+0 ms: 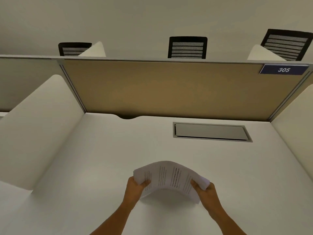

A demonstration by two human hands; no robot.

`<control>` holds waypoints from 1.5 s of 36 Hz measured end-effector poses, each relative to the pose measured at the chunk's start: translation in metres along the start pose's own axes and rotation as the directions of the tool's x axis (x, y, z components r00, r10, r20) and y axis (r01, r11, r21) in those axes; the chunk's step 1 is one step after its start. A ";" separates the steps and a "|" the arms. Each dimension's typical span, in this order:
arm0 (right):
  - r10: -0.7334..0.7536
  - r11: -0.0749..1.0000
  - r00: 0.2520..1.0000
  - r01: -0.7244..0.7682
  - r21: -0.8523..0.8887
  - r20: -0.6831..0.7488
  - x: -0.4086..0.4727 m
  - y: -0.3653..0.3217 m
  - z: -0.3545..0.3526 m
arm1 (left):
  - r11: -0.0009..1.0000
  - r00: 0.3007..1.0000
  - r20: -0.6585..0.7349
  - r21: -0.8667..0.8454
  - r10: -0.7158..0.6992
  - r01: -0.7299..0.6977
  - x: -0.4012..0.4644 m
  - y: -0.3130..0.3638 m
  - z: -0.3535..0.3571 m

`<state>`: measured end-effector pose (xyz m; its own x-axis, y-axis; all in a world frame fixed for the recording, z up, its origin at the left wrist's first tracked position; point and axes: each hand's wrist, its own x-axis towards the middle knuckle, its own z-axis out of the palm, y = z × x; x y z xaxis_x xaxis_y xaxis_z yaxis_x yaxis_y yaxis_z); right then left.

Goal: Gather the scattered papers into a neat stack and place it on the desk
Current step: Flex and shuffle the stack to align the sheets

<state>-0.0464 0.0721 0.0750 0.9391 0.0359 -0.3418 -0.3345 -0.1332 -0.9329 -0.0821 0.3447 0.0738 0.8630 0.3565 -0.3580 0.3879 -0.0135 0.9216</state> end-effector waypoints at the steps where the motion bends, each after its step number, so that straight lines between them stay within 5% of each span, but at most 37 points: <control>1: 0.012 1.000 1.000 -0.012 0.006 0.000 0.000 0.002 0.002 | 1.000 1.000 -0.006 -0.008 -0.001 0.001 -0.003 -0.002 0.001; 25: 0.011 1.000 1.000 -0.011 -0.017 0.002 0.007 0.007 0.001 | 0.998 0.994 -0.107 -0.068 -0.001 -0.007 0.000 -0.004 0.000; 54: 0.038 0.998 0.999 -0.038 -0.040 0.016 0.004 0.005 0.001 | 0.999 1.000 -0.016 -0.042 0.009 -0.010 -0.004 0.006 0.000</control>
<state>-0.0446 0.0727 0.0690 0.9241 0.0468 -0.3792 -0.3663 -0.1736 -0.9141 -0.0835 0.3434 0.0812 0.8612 0.3711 -0.3473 0.3656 0.0223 0.9305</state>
